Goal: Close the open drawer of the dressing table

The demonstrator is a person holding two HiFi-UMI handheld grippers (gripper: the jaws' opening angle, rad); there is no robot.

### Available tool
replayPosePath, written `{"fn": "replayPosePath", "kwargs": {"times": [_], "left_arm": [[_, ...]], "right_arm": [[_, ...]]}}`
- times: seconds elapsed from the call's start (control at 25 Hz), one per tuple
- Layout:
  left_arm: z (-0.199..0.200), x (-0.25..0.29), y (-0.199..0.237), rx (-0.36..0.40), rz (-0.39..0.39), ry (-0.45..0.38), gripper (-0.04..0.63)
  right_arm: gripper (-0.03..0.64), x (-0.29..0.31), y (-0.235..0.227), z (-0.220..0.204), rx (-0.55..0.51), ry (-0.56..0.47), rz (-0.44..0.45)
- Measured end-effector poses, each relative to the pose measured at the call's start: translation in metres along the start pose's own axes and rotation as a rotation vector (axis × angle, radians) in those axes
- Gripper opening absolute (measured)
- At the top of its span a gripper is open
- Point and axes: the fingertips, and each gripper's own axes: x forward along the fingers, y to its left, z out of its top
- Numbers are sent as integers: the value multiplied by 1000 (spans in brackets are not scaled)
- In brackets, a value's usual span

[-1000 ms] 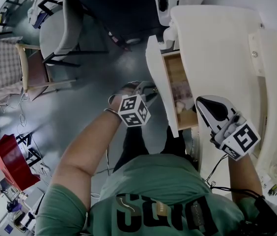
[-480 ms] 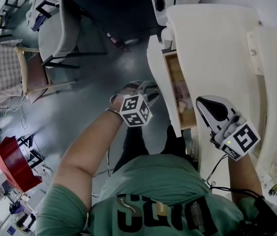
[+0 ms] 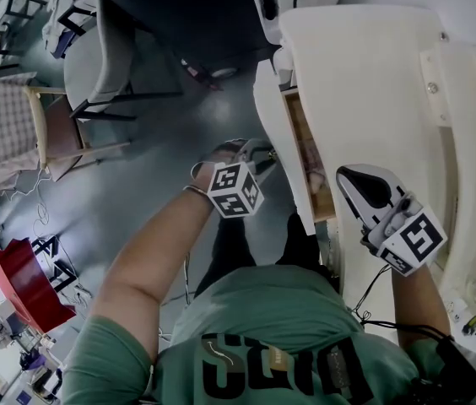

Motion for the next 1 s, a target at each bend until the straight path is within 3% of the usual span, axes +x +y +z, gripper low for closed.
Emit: {"fn": "replayPosePath", "kwargs": {"times": [1.0], "left_arm": [[23, 16, 3, 14, -17, -18, 126]], "right_arm": [[12, -11, -14, -6, 22, -14, -25]]}}
